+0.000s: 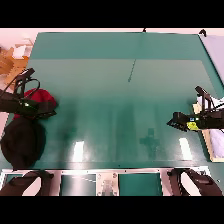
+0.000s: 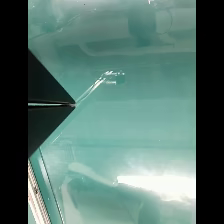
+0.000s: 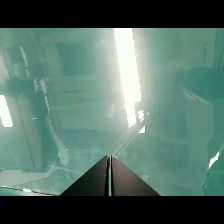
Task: Fold the shirts.
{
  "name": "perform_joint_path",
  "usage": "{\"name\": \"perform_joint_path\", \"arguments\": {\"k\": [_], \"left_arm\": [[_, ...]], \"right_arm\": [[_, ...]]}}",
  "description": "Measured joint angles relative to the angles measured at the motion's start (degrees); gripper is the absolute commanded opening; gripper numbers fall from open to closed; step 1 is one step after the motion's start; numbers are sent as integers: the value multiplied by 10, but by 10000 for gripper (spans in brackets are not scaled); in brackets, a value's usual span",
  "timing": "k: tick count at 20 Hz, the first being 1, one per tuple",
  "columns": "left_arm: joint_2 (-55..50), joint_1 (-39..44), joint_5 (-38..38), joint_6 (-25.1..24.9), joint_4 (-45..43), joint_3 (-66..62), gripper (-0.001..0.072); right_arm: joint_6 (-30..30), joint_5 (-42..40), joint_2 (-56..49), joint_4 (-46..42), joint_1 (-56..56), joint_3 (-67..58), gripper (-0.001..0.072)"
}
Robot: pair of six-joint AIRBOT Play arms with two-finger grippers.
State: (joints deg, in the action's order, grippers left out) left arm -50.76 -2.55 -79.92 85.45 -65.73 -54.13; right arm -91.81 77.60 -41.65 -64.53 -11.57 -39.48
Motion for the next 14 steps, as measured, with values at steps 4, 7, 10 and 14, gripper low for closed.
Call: {"name": "perform_joint_path", "arguments": {"k": [4,7,10,14], "left_arm": [[0,0,0,0,0,0,27],[0,0,0,0,0,0,27],[0,0,0,0,0,0,27],[0,0,16,0,4,0,27]], "right_arm": [[0,0,0,0,0,0,37],[0,0,0,0,0,0,37],[0,0,0,0,0,0,37],[0,0,0,0,0,0,37]]}}
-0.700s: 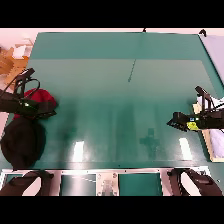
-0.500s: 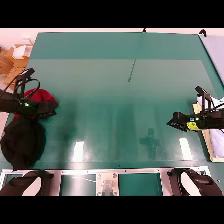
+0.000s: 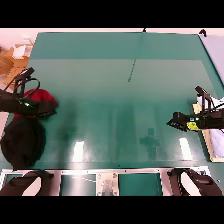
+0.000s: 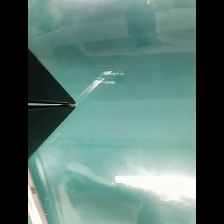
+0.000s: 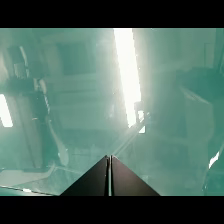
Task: Fold the shirts.
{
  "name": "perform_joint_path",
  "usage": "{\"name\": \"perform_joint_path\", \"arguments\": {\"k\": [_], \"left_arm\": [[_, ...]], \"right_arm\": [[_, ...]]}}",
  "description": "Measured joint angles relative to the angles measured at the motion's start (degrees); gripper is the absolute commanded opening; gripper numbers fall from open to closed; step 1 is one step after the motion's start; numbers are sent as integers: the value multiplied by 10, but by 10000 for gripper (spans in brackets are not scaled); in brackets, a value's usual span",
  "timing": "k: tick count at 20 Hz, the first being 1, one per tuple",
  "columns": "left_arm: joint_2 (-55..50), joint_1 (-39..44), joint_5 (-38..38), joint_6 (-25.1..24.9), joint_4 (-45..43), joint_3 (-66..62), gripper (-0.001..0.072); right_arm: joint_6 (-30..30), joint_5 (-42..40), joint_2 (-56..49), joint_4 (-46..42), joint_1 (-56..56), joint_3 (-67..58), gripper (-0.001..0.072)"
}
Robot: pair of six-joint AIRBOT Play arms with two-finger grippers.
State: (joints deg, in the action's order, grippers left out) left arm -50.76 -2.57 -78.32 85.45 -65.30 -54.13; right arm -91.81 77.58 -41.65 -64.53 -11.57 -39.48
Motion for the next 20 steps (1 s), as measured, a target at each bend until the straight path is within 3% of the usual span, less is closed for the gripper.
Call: {"name": "perform_joint_path", "arguments": {"k": [2,3,4,5,6,8,11,18,19,20], "left_arm": [[0,0,28,0,8,0,28],[0,0,50,0,3,0,103],[0,0,75,0,-20,0,507],[-1,0,97,7,-58,0,691],[-4,0,116,25,-109,0,713],[-16,-1,151,71,-236,0,713],[-59,-11,197,101,-347,0,713],[-216,-35,304,114,-411,0,703],[-233,-36,315,114,-408,0,522],[-248,-37,321,115,-407,0,160]], "right_arm": [[0,0,0,0,0,0,37],[0,0,0,0,0,0,37],[0,0,0,0,0,0,37],[0,0,0,0,0,0,37],[0,0,0,0,0,0,37],[0,0,0,0,0,0,37],[0,0,0,0,0,0,37],[0,0,0,0,0,0,37],[0,0,0,0,0,0,37],[0,0,0,0,0,0,37]]}}
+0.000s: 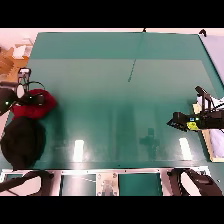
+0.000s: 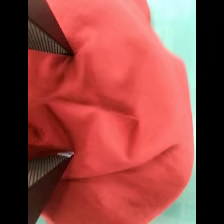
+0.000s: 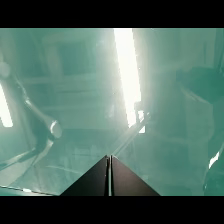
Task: Fold the shirts.
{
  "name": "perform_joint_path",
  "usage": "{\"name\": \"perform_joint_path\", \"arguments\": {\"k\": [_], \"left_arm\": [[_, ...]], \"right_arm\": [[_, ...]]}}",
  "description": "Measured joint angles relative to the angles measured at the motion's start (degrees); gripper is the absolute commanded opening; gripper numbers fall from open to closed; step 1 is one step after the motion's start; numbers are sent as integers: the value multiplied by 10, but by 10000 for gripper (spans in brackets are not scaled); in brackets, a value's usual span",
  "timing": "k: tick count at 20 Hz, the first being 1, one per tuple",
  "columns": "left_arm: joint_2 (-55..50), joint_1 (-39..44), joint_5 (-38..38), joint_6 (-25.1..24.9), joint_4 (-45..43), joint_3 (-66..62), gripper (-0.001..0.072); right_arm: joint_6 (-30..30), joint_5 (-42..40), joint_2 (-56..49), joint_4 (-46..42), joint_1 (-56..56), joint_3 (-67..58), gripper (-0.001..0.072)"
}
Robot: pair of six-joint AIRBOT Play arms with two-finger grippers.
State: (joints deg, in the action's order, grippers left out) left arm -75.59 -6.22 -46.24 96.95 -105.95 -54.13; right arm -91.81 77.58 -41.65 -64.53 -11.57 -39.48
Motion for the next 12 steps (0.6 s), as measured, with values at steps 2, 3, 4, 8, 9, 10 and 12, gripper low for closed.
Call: {"name": "perform_joint_path", "arguments": {"k": [2,3,4,8,9,10,12], "left_arm": [[-18,-1,1,-2,2,0,26],[-24,-1,0,-5,6,-3,26],[-28,-1,-7,-12,10,-10,25],[-23,19,-62,-44,34,-91,24],[-14,31,-76,-53,45,-121,25],[-2,48,-90,-63,61,-157,25],[16,91,-128,-78,106,-231,25]], "right_arm": [[0,0,0,0,0,0,37],[0,0,0,0,0,0,37],[0,0,0,0,0,0,37],[0,0,0,0,0,0,37],[0,0,0,0,0,0,37],[0,0,0,0,0,0,37],[0,-2,0,0,0,0,37]]}}
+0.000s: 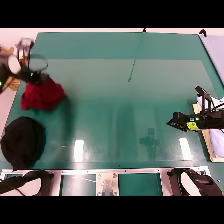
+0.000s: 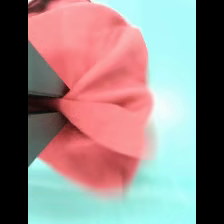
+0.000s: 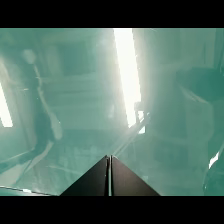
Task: Fold the shirts.
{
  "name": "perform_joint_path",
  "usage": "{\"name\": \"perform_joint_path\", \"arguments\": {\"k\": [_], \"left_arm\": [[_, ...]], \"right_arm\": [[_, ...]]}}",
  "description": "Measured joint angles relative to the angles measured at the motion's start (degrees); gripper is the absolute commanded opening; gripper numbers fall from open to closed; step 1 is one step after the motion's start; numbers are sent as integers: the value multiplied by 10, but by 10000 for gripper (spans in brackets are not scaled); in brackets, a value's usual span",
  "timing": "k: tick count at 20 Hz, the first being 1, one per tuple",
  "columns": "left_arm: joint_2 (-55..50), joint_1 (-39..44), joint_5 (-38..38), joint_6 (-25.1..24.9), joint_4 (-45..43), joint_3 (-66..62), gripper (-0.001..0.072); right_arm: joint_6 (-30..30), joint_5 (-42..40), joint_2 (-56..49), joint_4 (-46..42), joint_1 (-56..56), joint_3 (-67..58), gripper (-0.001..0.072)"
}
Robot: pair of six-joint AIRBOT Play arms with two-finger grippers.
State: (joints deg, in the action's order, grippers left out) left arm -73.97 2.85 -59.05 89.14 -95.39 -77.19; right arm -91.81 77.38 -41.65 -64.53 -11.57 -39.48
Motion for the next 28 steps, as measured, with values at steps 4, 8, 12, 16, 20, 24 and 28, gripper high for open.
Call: {"name": "perform_joint_path", "arguments": {"k": [4,8,12,16,20,24,28], "left_arm": [[15,118,-68,-14,94,-117,25],[5,255,-56,-5,169,-157,25],[-54,350,-39,3,208,-168,441],[-107,371,-31,9,233,-174,704],[-113,304,-101,10,239,-217,704],[-107,196,-214,10,230,-200,703],[-106,134,-210,7,251,-46,703]], "right_arm": [[3,1,0,0,0,0,36],[8,5,0,-3,0,-14,60],[9,7,0,-32,0,-63,332],[9,7,-2,-45,0,-99,477],[9,3,-42,-49,-3,-110,472],[18,-23,-122,-37,-4,-116,472],[56,-70,-219,4,-4,-123,472]]}}
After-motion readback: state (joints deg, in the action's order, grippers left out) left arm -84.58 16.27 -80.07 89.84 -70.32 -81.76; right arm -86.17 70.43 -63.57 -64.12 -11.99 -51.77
